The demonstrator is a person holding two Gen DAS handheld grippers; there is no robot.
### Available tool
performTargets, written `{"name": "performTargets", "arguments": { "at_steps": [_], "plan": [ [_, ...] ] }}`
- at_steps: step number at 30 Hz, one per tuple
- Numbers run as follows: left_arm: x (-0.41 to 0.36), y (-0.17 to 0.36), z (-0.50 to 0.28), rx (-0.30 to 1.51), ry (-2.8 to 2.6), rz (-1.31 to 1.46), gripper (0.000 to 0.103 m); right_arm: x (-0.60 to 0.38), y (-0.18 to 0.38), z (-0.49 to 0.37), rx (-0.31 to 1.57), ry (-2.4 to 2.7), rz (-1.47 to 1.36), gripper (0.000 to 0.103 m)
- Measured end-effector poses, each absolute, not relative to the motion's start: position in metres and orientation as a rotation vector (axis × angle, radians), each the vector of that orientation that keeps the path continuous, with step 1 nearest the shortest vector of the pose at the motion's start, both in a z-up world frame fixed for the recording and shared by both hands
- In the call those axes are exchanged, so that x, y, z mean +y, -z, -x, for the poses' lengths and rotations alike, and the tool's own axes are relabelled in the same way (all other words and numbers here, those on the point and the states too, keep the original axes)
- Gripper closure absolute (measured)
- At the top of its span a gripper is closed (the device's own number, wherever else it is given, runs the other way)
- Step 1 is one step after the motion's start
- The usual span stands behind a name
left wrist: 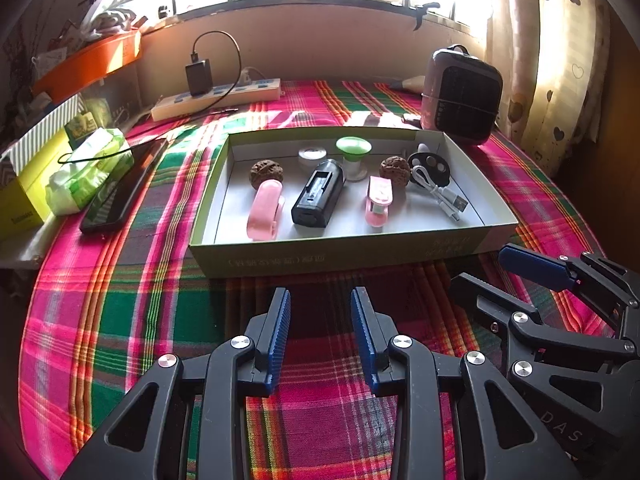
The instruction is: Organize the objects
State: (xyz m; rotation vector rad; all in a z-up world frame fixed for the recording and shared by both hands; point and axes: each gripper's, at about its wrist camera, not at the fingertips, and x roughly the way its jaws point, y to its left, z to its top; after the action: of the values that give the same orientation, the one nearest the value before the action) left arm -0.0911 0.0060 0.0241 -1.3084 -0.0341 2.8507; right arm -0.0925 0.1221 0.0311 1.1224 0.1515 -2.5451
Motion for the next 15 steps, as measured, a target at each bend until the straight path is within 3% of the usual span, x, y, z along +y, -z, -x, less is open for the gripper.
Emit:
{"name": "performTargets", "arguments": {
  "at_steps": [15],
  "plan": [
    [0.003, -0.007, 0.068, -0.012, -2.875, 1.358, 0.073, 0.121, -0.013, 0.073, 0.144, 2.563, -1.195, 0.052]
  ]
}}
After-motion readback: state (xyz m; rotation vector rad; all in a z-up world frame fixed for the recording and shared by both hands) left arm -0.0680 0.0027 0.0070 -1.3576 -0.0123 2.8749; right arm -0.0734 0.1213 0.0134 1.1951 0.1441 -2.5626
